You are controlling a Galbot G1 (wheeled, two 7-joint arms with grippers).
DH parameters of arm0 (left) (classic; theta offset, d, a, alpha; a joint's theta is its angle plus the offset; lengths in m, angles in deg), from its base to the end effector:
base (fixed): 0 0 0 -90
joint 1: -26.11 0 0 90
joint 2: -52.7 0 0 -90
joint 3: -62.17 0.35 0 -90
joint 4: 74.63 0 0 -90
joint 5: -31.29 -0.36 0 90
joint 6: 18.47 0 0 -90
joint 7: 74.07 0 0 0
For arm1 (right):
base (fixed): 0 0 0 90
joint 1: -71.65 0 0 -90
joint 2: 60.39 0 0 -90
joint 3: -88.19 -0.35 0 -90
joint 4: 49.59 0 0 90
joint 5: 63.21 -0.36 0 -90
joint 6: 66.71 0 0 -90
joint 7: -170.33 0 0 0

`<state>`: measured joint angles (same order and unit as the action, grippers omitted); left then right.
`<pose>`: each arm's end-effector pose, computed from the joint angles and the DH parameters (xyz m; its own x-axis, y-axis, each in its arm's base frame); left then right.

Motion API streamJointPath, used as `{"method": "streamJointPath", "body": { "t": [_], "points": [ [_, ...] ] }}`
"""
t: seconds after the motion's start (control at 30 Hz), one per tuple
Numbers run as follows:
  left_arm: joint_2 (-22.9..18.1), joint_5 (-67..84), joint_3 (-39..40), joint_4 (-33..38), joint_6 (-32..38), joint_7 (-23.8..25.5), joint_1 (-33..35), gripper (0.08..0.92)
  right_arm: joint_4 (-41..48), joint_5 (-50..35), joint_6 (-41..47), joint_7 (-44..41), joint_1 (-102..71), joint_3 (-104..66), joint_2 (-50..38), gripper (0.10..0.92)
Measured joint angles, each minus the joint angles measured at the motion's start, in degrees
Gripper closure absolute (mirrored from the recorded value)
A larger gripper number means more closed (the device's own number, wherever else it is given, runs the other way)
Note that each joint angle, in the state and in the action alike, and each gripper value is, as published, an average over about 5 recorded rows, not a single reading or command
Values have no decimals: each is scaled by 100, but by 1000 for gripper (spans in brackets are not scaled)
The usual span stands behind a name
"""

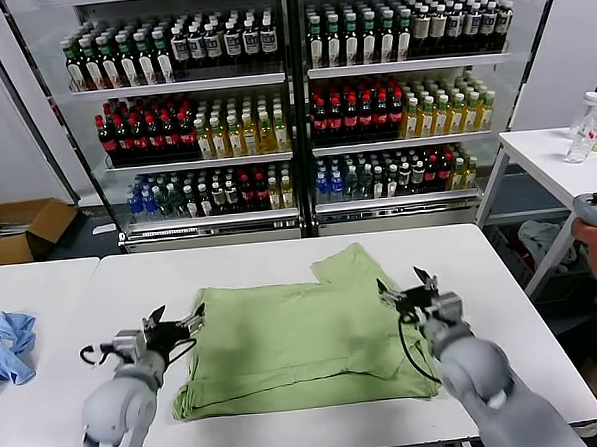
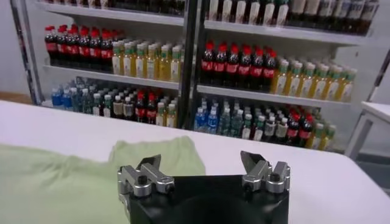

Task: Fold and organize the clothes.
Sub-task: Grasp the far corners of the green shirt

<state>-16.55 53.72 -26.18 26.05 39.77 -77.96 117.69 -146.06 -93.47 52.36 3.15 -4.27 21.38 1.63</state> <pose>0.3461 0.0908 -0.2782 -0.9132 0.0314 0.4064 0.0347 0.9994 0.0009 0.4015 -0.0208 -0.2492 -0.9256 -0.1553 0.3452 -0.1996 0.9751 -0.0967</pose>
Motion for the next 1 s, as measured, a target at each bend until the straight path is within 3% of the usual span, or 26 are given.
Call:
{"method": "streamJointPath", "body": {
  "t": [0.3,0.53,0.67,1.0],
  "points": [
    [-72,-74,624,-1237,-30,23,-1013,177,1489,121,96,-120,1158,474,561,203],
    [-110,28,861,-1877,-85,-8,-1417,191,2491,254,134,-263,1572,588,946,205],
    [-91,112,899,-2021,-94,-28,-1509,293,2909,264,130,-375,1730,639,1099,258],
    [-93,316,900,-2034,-91,11,-1445,579,3415,101,142,-676,1891,692,1258,544]
  ]
}}
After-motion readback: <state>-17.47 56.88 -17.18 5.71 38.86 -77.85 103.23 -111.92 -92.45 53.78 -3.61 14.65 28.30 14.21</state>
